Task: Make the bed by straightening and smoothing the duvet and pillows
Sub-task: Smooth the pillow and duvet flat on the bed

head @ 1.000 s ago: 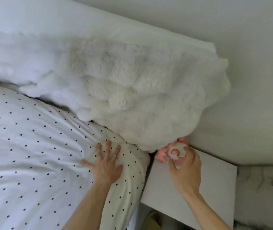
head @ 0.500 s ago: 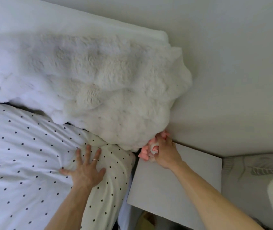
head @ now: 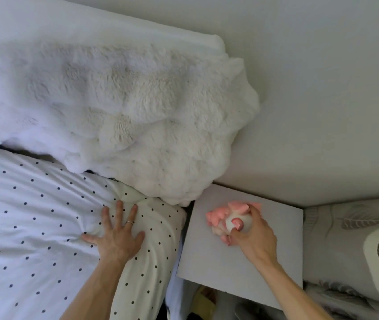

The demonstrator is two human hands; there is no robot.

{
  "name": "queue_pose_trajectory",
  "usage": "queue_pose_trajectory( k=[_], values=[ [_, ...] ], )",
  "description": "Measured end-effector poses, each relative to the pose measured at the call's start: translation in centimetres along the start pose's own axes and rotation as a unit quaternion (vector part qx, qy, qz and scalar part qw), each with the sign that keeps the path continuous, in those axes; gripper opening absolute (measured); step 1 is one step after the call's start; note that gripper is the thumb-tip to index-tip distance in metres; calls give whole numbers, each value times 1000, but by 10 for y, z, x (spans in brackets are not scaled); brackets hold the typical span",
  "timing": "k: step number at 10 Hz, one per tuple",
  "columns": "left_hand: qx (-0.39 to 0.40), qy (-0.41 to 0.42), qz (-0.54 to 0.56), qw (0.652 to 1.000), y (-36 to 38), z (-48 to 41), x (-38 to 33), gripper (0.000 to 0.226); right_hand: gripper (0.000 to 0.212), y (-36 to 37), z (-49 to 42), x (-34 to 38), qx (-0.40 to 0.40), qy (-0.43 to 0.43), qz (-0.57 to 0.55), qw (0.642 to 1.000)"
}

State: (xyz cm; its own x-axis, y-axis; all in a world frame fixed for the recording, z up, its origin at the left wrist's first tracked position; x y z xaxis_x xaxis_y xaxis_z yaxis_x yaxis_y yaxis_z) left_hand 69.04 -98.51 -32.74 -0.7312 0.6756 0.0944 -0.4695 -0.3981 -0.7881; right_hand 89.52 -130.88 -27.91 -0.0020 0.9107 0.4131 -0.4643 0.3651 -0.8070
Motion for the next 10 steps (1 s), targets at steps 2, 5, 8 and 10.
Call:
queue_pose_trajectory(
  k=[2, 5, 8, 10],
  values=[
    [-15, 5, -7, 1000, 2, 0, 0, 77, 68, 2, 23, -55, -53, 108, 11, 993],
    [-17, -1, -15, 1000, 4, 0, -3, 77, 76, -4, 24, -62, -47, 132, 70, 988],
    [-30, -3, -20, 999, 4, 2, -3, 77, 73, -7, 24, -56, -35, 107, 82, 990],
    [-30, 8, -21, 999, 2, 5, -1, 76, 95, -11, 27, -55, 63, 122, 111, 984]
  ],
)
Point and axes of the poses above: each hand's wrist, its own z-axis away from the middle knuckle, its own y-axis out of the palm, x = y × z, the point moved 8 cm from there along -z, towards the middle knuckle, and after that the axes turned 4 degrees about z, right-handed, at the moved point
